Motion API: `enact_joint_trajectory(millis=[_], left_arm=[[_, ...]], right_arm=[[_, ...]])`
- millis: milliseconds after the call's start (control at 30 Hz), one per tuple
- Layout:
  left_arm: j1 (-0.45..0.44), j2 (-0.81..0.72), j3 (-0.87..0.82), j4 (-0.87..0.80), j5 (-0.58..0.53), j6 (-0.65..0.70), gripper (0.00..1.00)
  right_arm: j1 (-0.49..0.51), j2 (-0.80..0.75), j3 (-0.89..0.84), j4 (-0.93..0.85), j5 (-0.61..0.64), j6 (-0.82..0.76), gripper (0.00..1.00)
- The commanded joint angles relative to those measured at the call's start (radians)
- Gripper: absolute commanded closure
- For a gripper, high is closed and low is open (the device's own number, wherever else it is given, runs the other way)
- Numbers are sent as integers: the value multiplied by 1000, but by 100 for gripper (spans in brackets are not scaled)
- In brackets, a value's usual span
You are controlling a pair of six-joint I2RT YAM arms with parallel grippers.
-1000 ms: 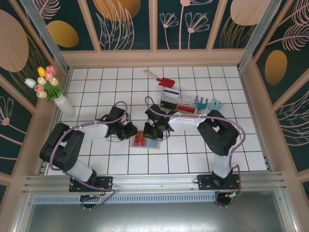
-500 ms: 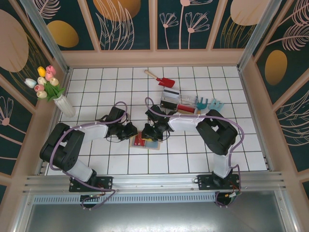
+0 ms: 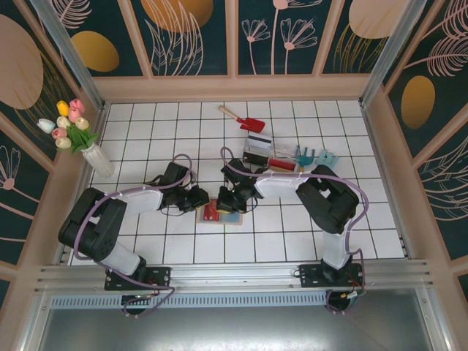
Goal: Take the credit cards out of the card holder
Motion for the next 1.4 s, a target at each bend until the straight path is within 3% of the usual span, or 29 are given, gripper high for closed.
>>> enact_joint_trajectory(millis=[0, 300, 633, 800, 933, 1167, 1367], left_arm=[[2, -5, -36, -64, -65, -5, 74], [3, 6, -37, -48, -43, -4, 75], [3, -18, 23, -72, -20, 2, 73], [3, -51, 82, -76, 26, 4, 64], [4, -69, 114, -35, 91, -8, 50], [4, -101, 97, 145, 239, -83, 27], [5, -109, 67, 354, 346, -184, 24]], right_arm=[[-18, -43, -37, -22, 19, 2, 92], [-45, -87, -84, -95, 2, -70, 93], [-58, -162, -92, -44, 14, -119, 99], [-95, -254, -143, -1, -13, -166, 100], [-138, -329, -190, 65, -88, -241, 100], [-241, -428, -265, 248, -294, -283, 100], [-296, -459, -298, 411, -432, -221, 100]])
